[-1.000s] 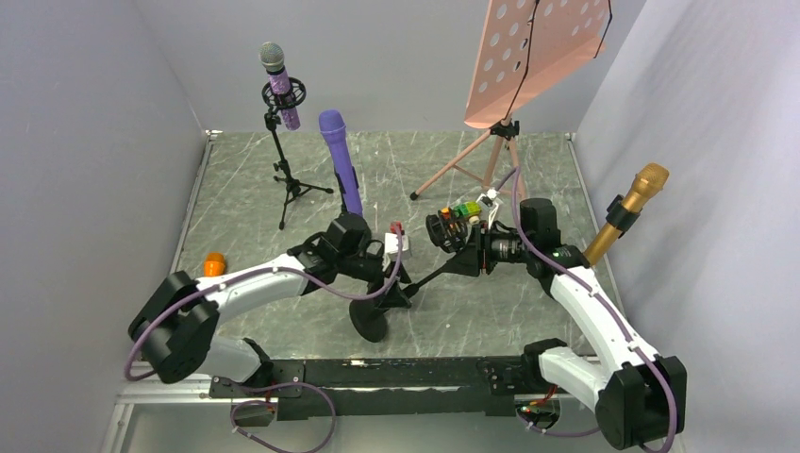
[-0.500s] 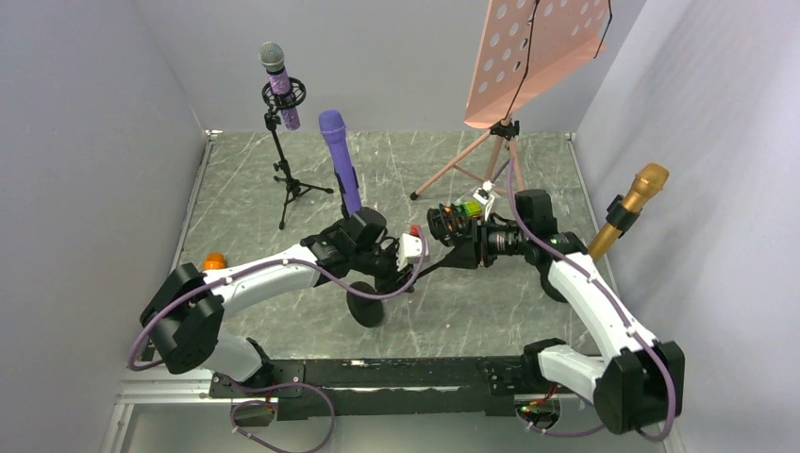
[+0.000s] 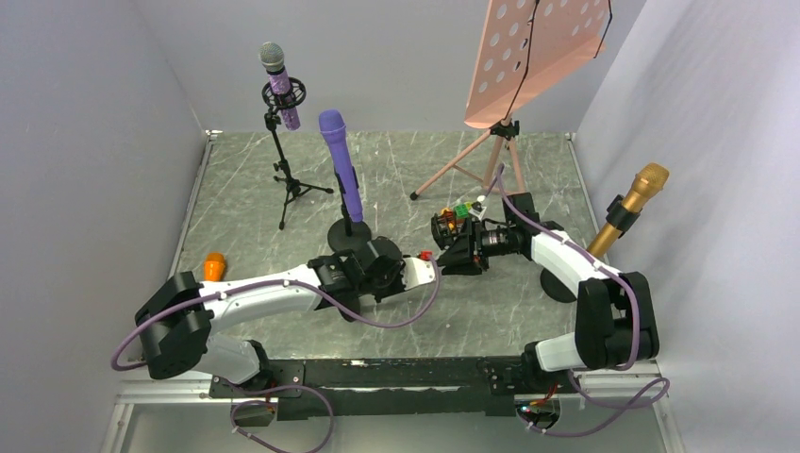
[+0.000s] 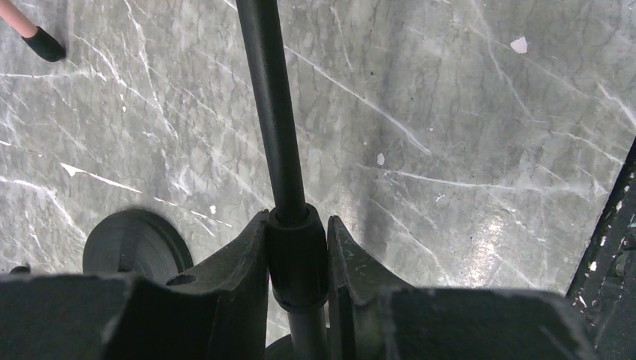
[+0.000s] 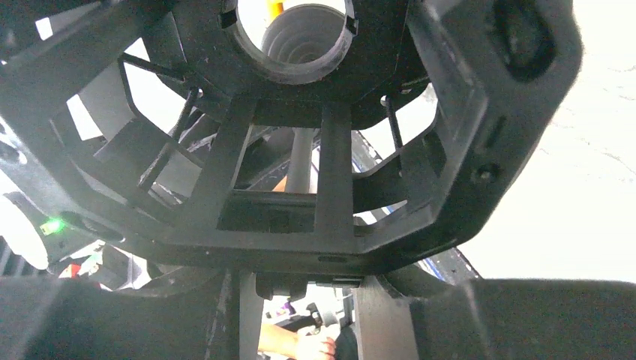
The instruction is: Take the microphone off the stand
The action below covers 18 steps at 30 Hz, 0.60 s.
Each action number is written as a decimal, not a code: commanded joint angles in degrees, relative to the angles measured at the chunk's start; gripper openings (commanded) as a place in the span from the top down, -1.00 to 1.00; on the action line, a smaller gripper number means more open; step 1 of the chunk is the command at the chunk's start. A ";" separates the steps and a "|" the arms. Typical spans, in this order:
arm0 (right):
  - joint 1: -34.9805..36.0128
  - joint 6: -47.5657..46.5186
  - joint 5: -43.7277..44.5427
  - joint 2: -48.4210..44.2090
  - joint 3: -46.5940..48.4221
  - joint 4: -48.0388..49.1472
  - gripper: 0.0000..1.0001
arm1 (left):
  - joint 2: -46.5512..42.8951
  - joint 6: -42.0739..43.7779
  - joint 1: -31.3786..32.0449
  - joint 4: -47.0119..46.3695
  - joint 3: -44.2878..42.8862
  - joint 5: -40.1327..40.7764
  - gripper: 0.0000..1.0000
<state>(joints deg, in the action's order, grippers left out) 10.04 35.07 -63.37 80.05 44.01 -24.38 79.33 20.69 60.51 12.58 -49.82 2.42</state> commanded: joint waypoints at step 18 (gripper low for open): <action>10.49 -55.76 19.54 -25.15 -0.44 -4.72 1.00 | -3.65 -3.47 -19.77 -7.41 2.19 -62.36 -0.36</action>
<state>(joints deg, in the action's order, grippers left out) 15.79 -2.61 -55.00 57.84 43.92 -30.65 73.34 22.15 40.51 15.09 -49.58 -45.01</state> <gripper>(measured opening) 0.433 0.691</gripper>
